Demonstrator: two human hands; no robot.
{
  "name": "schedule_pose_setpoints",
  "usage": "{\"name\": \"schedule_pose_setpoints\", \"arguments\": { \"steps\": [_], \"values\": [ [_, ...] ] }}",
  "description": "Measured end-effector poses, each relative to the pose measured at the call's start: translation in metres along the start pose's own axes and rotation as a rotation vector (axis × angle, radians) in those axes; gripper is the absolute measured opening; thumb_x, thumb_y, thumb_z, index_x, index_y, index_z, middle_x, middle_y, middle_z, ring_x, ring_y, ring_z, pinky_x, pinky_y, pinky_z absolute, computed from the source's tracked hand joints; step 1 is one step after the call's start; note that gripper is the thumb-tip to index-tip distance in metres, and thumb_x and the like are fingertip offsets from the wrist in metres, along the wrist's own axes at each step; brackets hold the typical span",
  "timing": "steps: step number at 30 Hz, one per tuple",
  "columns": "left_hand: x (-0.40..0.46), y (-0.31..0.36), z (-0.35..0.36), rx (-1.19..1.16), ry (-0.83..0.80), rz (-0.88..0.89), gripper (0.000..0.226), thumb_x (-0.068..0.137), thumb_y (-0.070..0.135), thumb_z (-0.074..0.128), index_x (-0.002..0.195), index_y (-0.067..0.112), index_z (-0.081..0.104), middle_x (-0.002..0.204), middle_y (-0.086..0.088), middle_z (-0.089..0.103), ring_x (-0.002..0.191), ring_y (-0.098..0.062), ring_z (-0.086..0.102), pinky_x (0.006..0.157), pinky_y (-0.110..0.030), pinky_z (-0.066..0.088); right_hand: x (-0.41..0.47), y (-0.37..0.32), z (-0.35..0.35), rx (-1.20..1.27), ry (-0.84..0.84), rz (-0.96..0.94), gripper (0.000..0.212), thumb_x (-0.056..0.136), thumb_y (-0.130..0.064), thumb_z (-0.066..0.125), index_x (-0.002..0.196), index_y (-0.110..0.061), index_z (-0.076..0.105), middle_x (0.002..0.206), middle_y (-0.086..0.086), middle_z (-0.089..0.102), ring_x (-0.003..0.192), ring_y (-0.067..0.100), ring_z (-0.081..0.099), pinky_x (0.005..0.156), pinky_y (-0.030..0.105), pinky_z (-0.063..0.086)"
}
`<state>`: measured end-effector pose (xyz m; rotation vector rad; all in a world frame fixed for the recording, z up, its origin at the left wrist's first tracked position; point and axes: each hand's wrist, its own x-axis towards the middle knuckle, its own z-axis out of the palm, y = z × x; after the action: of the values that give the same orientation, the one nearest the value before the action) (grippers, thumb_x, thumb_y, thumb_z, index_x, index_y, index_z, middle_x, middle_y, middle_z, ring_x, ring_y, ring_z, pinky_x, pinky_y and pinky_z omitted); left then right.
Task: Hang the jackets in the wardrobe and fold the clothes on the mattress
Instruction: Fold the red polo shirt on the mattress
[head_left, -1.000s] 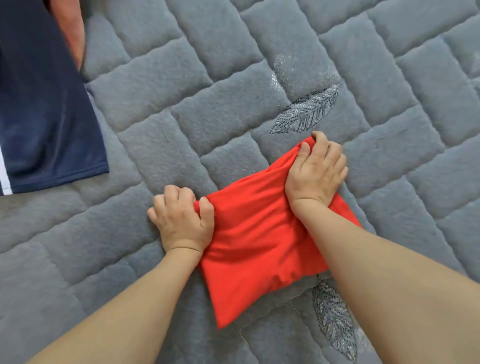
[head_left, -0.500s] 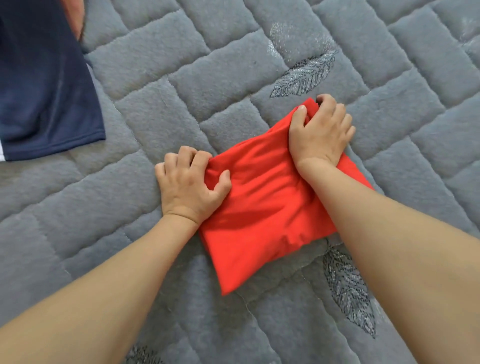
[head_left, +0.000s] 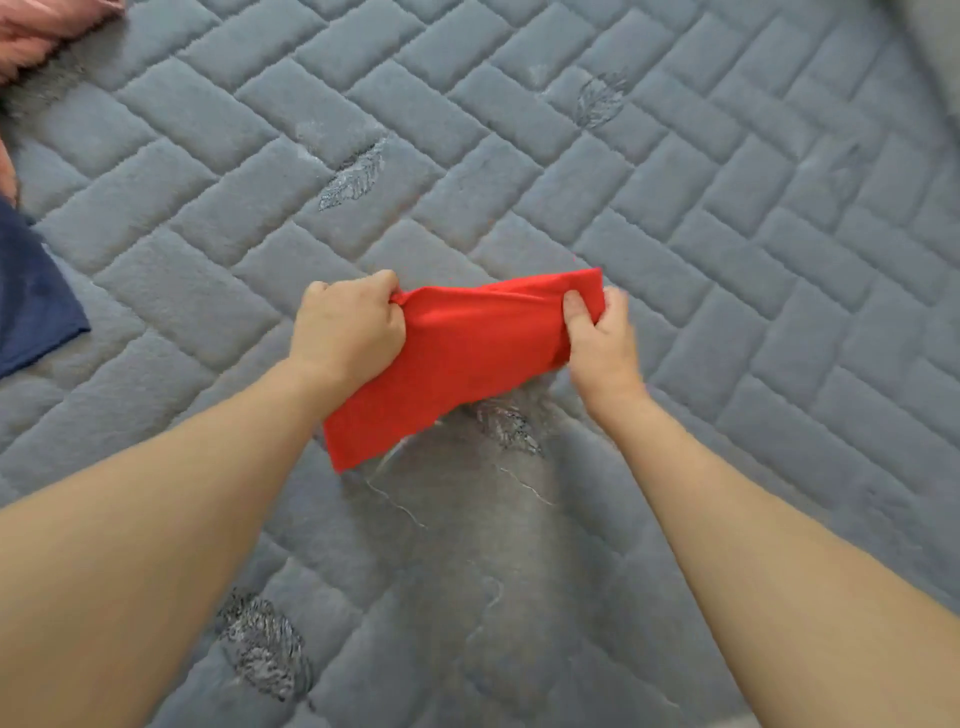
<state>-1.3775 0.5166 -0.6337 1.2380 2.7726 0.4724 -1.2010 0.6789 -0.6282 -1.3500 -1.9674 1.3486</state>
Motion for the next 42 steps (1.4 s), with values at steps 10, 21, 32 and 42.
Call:
{"name": "schedule_pose_setpoints", "arguments": {
  "steps": [10, 21, 32, 42],
  "values": [
    [-0.067, 0.319, -0.092, -0.02, -0.166, 0.674, 0.03, 0.079, 0.023, 0.03, 0.08, 0.012, 0.058, 0.096, -0.022, 0.069, 0.095, -0.042, 0.06, 0.076, -0.04, 0.037, -0.178, 0.006, -0.303, 0.18, 0.726, 0.284, 0.025, 0.102, -0.023, 0.049, 0.121, -0.009, 0.057, 0.116, 0.009, 0.063, 0.105, 0.019, 0.056, 0.103, 0.038, 0.043],
    [-0.308, 0.652, -0.298, -0.2, -0.212, 1.437, 0.031, 0.078, 0.043, 0.025, 0.074, 0.017, 0.041, 0.097, -0.022, 0.067, 0.096, -0.041, 0.061, 0.074, -0.04, 0.037, -0.523, -0.078, -0.585, 0.44, 1.541, 0.321, 0.013, 0.09, -0.026, 0.046, 0.082, -0.022, 0.056, 0.081, -0.006, 0.059, 0.077, 0.015, 0.053, 0.078, 0.035, 0.043],
    [-0.551, 0.863, -0.438, -0.498, -0.144, 1.996, 0.016, 0.097, 0.024, 0.037, 0.088, 0.011, 0.043, 0.087, -0.009, 0.055, 0.081, -0.034, 0.053, 0.065, -0.037, 0.034, -0.783, -0.132, -0.752, 0.257, 2.25, 0.249, 0.021, 0.089, -0.026, 0.038, 0.073, -0.019, 0.049, 0.074, -0.008, 0.05, 0.074, 0.019, 0.048, 0.075, 0.038, 0.04],
    [-0.749, 0.965, -0.517, -0.673, -0.093, 2.32, 0.009, 0.096, 0.018, 0.041, 0.092, 0.012, 0.045, 0.101, -0.014, 0.06, 0.089, -0.036, 0.054, 0.075, -0.038, 0.033, -0.95, -0.148, -0.809, -0.179, 2.707, 0.26, 0.025, 0.103, -0.029, 0.04, 0.12, -0.016, 0.052, 0.101, -0.011, 0.055, 0.093, 0.012, 0.054, 0.083, 0.026, 0.037]
  ]
}}
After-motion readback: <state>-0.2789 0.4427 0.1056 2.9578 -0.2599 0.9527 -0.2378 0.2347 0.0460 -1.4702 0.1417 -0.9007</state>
